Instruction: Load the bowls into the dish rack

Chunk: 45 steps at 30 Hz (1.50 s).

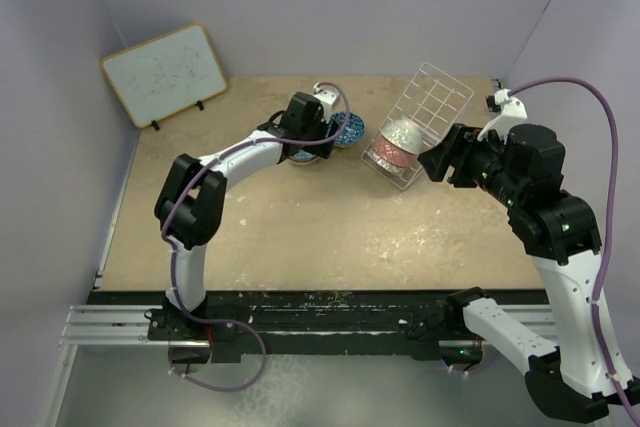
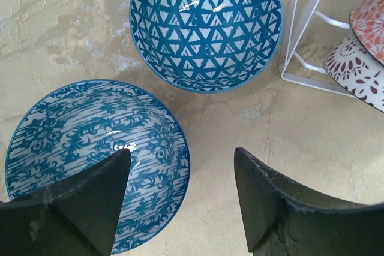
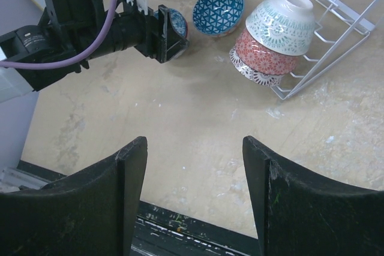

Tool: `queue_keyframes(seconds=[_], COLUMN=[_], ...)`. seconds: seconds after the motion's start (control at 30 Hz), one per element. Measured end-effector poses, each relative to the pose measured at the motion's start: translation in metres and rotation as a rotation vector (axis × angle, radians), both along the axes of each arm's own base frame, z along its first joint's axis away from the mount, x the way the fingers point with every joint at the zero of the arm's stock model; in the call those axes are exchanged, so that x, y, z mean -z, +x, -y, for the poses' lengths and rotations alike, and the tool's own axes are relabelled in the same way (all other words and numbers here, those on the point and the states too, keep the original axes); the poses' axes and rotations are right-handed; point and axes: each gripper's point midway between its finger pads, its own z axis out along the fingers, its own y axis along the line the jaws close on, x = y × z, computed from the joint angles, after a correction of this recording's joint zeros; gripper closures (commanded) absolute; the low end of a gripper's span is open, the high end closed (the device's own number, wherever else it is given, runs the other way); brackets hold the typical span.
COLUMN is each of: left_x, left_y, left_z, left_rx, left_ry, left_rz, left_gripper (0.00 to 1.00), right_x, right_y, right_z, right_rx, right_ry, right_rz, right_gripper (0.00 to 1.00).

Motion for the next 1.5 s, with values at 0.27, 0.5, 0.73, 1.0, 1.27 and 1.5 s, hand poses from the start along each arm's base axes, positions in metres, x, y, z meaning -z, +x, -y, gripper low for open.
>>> queue_keyframes(seconds=[0.27, 0.5, 0.73, 1.0, 1.27, 1.5], left_x=[0.008, 0.023, 0.043, 0.046, 0.046, 0.046], left_y=[0.009, 0.009, 0.005, 0.006, 0.006, 0.006], left_z=[0.005, 0.005, 0.0, -0.006, -0.007, -0.005], left_rx=[0.008, 0.01, 0.018, 0.008, 0.015, 0.017], left_ry=[0.015, 0.036, 0.085, 0.112, 0.124, 0.12], left_rz=[-0.014, -0.043, -0.078, -0.078, -0.069, -0.069], left_gripper=[0.35, 0.35, 0.39, 0.49, 0.6, 0.78], right_x=[0.0, 0.0, -0.002, -0.004, -0.003, -0.003], right_y=[0.0, 0.0, 0.001, 0.005, 0.008, 0.009], right_z=[0.0, 0.0, 0.0, -0.002, -0.002, -0.003], right_rx=[0.001, 0.001, 0.001, 0.0, 0.001, 0.001], right_ry=[0.0, 0.0, 0.003, 0.006, 0.005, 0.008], right_rz=[0.0, 0.002, 0.01, 0.019, 0.016, 0.019], right_gripper=[0.32, 0.33, 0.33, 0.33, 0.33, 0.33])
